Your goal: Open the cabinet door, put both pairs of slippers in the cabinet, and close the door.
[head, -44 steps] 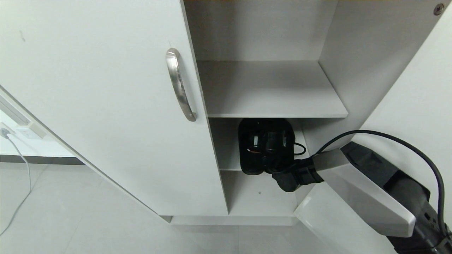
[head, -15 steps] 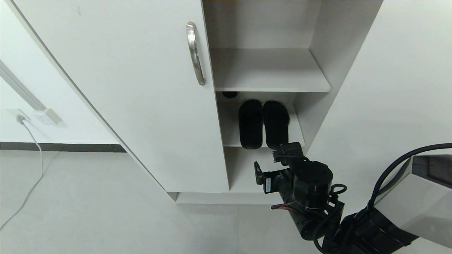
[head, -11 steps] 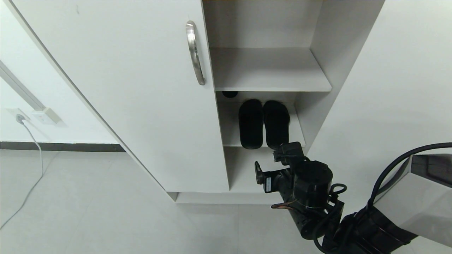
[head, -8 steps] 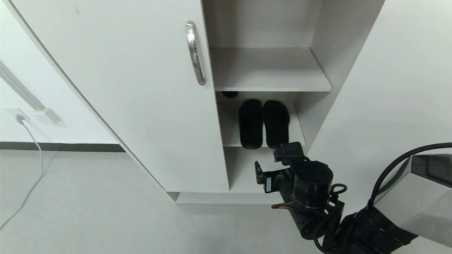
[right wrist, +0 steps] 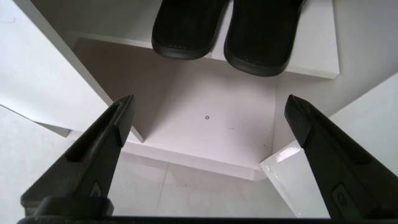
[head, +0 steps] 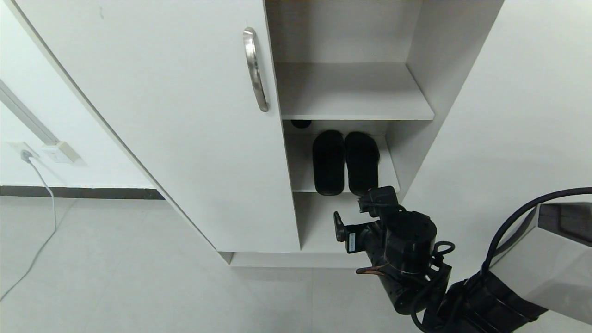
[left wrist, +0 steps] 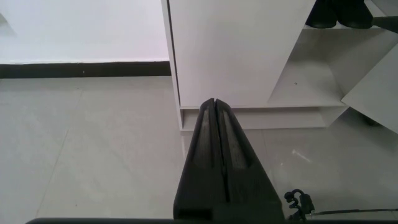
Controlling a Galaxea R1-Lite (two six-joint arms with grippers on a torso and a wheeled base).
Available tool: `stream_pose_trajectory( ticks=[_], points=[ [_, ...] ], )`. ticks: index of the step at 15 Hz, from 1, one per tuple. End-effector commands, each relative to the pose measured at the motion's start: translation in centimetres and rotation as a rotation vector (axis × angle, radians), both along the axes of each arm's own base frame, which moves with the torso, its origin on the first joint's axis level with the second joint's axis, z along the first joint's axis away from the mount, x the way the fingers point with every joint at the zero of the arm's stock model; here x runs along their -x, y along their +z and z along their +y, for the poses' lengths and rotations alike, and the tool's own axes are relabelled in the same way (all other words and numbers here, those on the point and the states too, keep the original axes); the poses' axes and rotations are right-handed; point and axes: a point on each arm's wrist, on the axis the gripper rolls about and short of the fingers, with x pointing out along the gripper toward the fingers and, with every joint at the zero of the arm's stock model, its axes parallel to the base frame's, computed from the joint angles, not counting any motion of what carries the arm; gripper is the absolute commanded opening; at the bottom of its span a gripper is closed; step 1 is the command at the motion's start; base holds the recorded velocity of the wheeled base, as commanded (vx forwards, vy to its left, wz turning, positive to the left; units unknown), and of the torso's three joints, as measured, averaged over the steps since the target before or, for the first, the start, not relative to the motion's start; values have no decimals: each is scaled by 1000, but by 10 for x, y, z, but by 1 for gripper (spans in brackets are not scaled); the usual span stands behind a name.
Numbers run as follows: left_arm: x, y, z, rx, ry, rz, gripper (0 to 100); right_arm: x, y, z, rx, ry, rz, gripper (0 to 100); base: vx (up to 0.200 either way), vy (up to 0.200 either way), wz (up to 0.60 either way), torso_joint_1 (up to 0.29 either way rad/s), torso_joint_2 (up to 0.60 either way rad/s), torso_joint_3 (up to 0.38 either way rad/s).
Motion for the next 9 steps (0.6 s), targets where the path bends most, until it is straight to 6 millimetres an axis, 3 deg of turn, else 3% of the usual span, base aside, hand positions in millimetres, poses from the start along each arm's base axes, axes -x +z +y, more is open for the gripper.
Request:
stream_pose_trajectory(
  ticks=[1, 9],
  points=[
    [0, 0, 0, -2, 0, 0, 0, 0, -2, 0, 5, 1, 5, 100, 0, 0, 0, 2, 2, 100],
    [0, 0, 0, 0, 1, 2, 0, -1, -9, 1, 18, -4, 16, 100, 0, 0, 0, 2, 1, 188]
  ],
)
